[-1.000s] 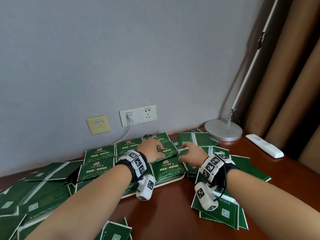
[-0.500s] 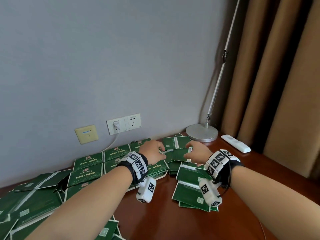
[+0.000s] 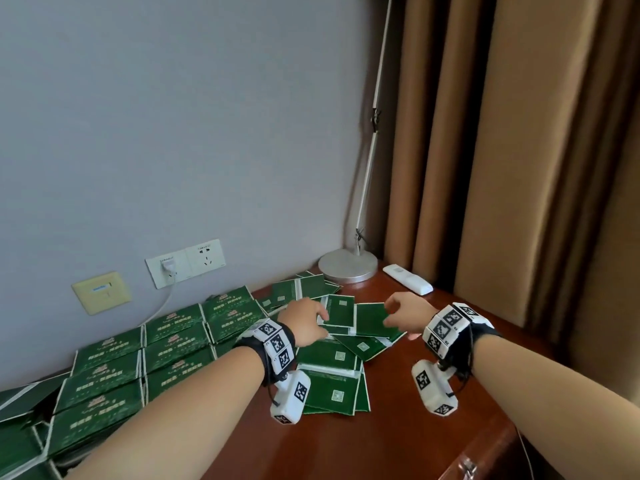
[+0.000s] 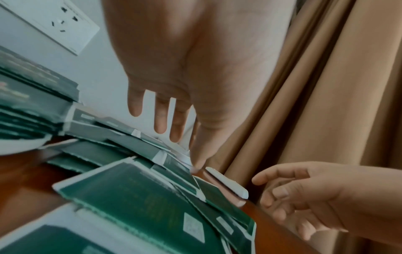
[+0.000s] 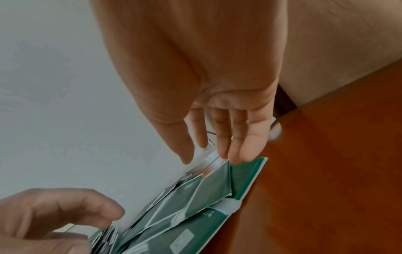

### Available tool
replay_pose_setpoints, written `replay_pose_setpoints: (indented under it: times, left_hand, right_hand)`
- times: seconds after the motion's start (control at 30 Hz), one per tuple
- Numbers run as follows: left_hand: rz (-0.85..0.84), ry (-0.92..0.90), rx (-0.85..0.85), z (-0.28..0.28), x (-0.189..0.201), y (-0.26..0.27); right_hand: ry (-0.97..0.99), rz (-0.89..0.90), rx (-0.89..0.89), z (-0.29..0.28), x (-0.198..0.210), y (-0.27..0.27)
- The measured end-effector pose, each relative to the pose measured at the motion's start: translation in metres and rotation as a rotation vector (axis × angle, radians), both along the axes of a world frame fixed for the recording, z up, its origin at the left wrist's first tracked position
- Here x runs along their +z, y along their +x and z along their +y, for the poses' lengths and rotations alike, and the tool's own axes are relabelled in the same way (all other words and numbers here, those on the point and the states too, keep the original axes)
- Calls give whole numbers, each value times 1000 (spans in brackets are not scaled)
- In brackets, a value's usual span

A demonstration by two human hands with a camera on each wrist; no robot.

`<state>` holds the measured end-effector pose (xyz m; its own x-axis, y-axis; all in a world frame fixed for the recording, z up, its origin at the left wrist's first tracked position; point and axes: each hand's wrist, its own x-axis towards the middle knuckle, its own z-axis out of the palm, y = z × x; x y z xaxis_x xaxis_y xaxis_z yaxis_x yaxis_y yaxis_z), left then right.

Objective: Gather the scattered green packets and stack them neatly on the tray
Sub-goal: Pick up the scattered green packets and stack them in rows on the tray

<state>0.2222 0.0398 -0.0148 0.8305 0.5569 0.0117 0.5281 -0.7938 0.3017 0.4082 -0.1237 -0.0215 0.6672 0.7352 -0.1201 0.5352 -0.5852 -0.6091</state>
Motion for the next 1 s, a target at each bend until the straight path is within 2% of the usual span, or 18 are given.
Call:
replay_pose_setpoints:
  times: [0.27, 0.6, 0.77, 0.9, 1.0]
  left_hand:
    - [73, -18, 11, 2, -17, 26]
    - [131, -72, -19, 11, -30, 46]
    - [184, -74, 1, 13, -35, 52]
    - [177, -56, 3, 13, -34, 54]
    - [167, -40, 4, 11, -34, 54]
  right_hand:
    - [-27, 66, 23, 12, -16, 29]
    - [-58, 177, 59, 34, -26, 40]
    - [18, 396, 13, 35, -24, 38]
    - [168, 528, -62, 43, -32, 41]
    - [245, 554, -112, 46, -35, 39]
